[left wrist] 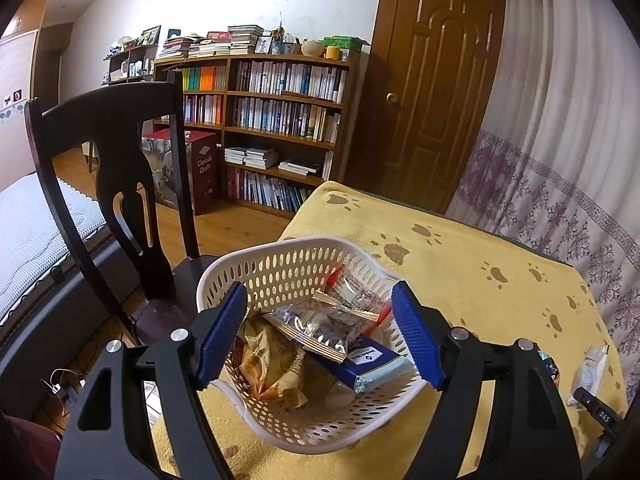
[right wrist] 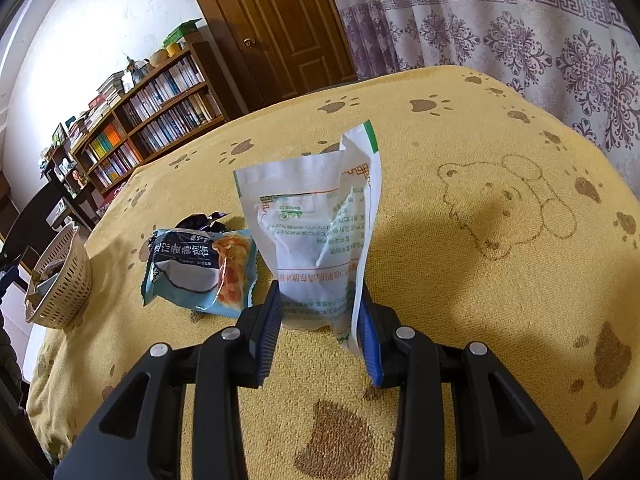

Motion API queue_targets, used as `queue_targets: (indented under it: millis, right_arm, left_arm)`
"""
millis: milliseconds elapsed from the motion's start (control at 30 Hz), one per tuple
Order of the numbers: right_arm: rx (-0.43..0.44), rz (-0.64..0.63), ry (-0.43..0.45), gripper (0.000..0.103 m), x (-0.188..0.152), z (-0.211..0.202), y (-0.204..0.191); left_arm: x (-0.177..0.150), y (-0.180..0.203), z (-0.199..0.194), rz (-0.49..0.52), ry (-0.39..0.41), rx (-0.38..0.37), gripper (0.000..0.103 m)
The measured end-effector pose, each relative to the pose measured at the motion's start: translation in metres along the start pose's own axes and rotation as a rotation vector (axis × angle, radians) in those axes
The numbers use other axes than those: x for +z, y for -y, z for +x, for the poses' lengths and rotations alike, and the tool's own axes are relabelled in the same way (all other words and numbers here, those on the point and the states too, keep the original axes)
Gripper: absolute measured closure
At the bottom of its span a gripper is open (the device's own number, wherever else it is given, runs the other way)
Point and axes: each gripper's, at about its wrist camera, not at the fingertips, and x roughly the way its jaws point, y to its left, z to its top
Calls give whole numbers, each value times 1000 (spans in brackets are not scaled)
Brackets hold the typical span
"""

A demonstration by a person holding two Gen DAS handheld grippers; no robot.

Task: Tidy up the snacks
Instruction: 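Open the left tool to drop the brown packet into the basket, then carry the white-and-green bag into the basket and open the right tool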

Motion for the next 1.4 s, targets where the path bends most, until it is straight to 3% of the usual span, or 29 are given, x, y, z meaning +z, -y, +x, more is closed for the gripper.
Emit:
queue_targets:
  millis: [267,467,733,967,1167,1400]
  right_arm:
    - [4,12,0,66,0,1,3]
    - [66,104,-11,68,5,-1,12]
    - [151,101,15,68,18,-22,-11]
    - [249,-4,12,68,36,-34,-76]
    - [337,-138,-15,68,47,-34,-160]
    - [378,-268,-68,68,46,-18,-253]
  left_arm:
    - [2,-1,-11,-7,23,-21,27]
    - [7,-13,-19,-47,43,-22,26]
    - [11,-25,-27,-82,59,-23,26]
    - [18,-41,-44,-137,102,-32,19]
    - [22,-49,-58,-154,138,-16,19]
    - [26,-59,-67,-181,165,-1,19]
